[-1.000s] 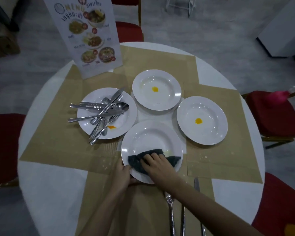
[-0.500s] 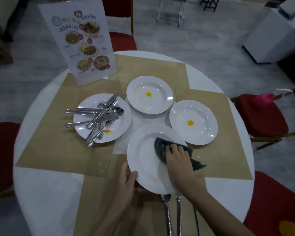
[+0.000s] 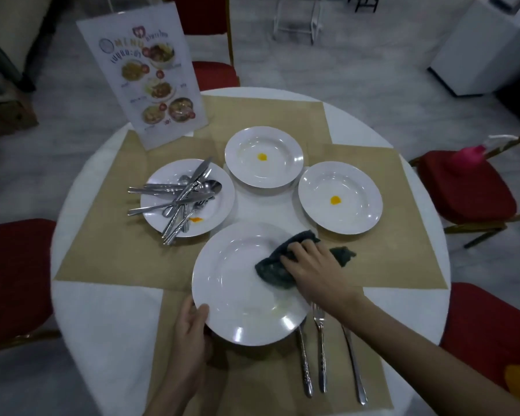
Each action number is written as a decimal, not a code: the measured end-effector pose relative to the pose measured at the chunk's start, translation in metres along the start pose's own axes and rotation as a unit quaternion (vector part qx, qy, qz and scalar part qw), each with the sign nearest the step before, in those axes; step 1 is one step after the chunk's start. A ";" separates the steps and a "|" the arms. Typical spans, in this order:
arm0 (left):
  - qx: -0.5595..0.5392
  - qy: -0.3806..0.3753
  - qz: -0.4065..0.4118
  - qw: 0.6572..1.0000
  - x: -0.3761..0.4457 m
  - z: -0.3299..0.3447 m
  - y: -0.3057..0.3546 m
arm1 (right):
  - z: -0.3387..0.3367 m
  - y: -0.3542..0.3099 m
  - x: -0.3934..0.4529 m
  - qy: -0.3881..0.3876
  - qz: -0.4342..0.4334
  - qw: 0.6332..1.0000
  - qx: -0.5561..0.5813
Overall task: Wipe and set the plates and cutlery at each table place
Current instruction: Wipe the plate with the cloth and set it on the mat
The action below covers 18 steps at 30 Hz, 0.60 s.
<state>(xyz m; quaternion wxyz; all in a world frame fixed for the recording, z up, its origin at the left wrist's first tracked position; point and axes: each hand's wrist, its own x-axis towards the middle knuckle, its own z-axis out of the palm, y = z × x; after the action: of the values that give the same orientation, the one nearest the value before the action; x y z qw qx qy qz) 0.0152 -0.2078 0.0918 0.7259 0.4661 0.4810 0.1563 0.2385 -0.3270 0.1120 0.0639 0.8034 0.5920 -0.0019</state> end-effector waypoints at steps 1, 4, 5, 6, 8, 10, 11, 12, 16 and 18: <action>-0.001 -0.004 0.002 1.000 -0.003 0.001 0.000 | -0.002 0.003 0.004 -0.007 0.032 0.999 -0.001; 0.021 0.022 0.019 0.999 -0.007 0.004 -0.002 | -0.009 -0.014 0.014 -0.036 0.067 0.997 -0.006; 0.032 0.037 0.027 0.998 -0.006 0.004 -0.001 | -0.008 -0.026 0.015 -0.045 0.059 0.997 0.000; 0.041 0.057 0.035 0.997 -0.003 0.002 -0.001 | -0.006 -0.038 0.015 -0.052 0.040 0.998 0.015; 0.073 0.110 0.050 0.990 0.001 -0.006 -0.002 | -0.003 -0.060 0.009 -0.083 -0.002 0.995 0.047; 0.084 0.159 0.068 0.981 0.002 -0.018 -0.002 | -0.003 -0.073 0.001 -0.089 -0.053 0.992 0.072; 0.079 0.174 0.074 0.979 0.001 -0.024 -0.003 | -0.005 -0.077 -0.002 -0.083 -0.077 0.990 0.089; 0.069 0.182 0.078 0.978 -0.001 -0.028 -0.003 | -0.006 -0.081 -0.004 -0.077 -0.097 0.987 0.105; 0.036 0.174 0.072 0.981 -0.012 -0.016 -0.003 | -0.005 -0.109 -0.003 -0.015 -0.147 0.980 0.132; 0.033 0.148 0.070 0.986 -0.017 -0.006 -0.004 | -0.001 -0.122 0.002 -0.005 -0.140 0.982 0.131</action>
<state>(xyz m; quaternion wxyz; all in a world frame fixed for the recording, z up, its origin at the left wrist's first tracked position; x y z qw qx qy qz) 0.0014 -0.2183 0.0970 0.6183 0.4941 0.5542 0.2578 0.1230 -0.2892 0.1009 -0.0397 0.7141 0.6928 -0.0921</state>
